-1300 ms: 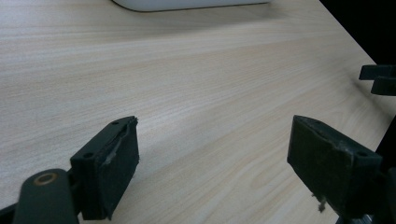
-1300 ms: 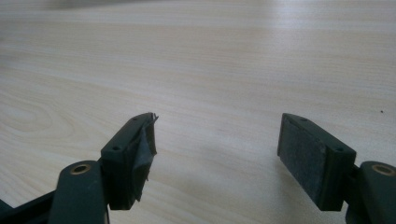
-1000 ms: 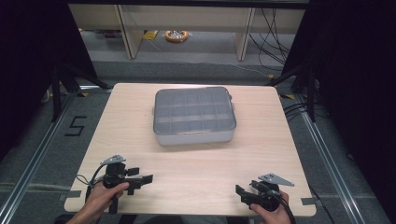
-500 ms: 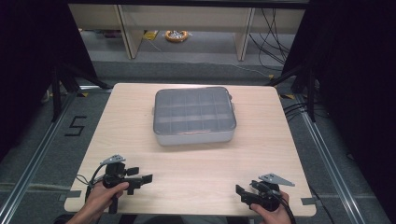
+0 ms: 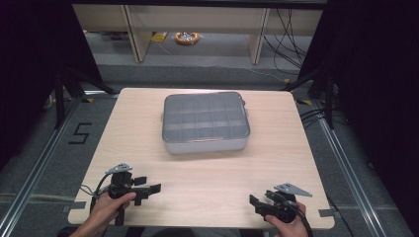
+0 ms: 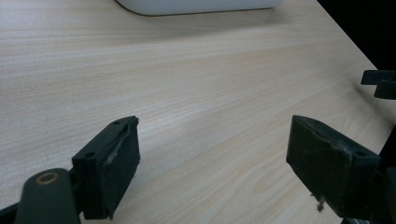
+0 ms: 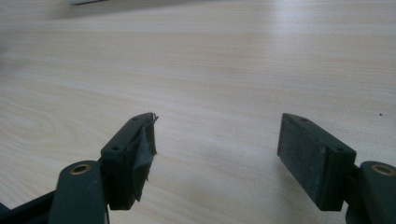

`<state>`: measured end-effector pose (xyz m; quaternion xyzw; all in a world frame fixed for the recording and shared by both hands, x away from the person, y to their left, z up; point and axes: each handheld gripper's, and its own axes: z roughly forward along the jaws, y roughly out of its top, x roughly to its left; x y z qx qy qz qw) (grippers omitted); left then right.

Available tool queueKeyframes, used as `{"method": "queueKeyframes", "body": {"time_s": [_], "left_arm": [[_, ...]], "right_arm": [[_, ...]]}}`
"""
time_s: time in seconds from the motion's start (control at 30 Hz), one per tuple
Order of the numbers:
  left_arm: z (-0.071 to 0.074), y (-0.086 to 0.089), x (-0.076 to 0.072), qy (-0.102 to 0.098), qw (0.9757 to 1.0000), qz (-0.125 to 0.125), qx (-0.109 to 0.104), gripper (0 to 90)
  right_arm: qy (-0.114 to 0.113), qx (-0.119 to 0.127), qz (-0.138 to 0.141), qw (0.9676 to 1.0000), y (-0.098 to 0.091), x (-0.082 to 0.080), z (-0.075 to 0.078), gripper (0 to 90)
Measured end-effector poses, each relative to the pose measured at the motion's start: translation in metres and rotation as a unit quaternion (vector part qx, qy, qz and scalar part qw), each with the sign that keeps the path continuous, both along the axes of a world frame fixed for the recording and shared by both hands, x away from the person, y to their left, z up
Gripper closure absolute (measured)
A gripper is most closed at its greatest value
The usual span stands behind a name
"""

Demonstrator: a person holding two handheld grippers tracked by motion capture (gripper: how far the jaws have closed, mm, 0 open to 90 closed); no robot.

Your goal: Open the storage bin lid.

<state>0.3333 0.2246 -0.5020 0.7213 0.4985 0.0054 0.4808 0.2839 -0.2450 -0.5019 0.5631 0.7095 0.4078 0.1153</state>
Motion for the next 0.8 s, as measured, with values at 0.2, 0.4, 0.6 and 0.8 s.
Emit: {"method": "queueKeyframes", "body": {"time_s": [0.2, 0.4, 0.6, 0.8], "left_arm": [[0.001, 0.002, 0.002, -0.003, 1.0, 0.007, 0.004, 16.8], [0.001, 0.003, 0.007, -0.003, 0.9999, 0.013, -0.004, 17.0], [0.001, 0.005, 0.012, 0.005, 0.9999, 0.014, -0.008, 17.0], [0.005, 0.005, 0.02, 0.009, 0.9997, 0.017, -0.015, 16.9]], "right_arm": [[-0.002, -0.002, -0.009, 1.0, -0.001, 0.002, 0.002, 28.9], [-0.015, 0.013, -0.013, 0.9997, -0.002, 0.008, 0.004, 29.0], [-0.008, 0.046, -0.027, 0.9985, 0.0, 0.011, 0.008, 28.9], [-0.031, 0.089, -0.026, 0.9952, -0.01, 0.031, 0.014, 24.0]]}}
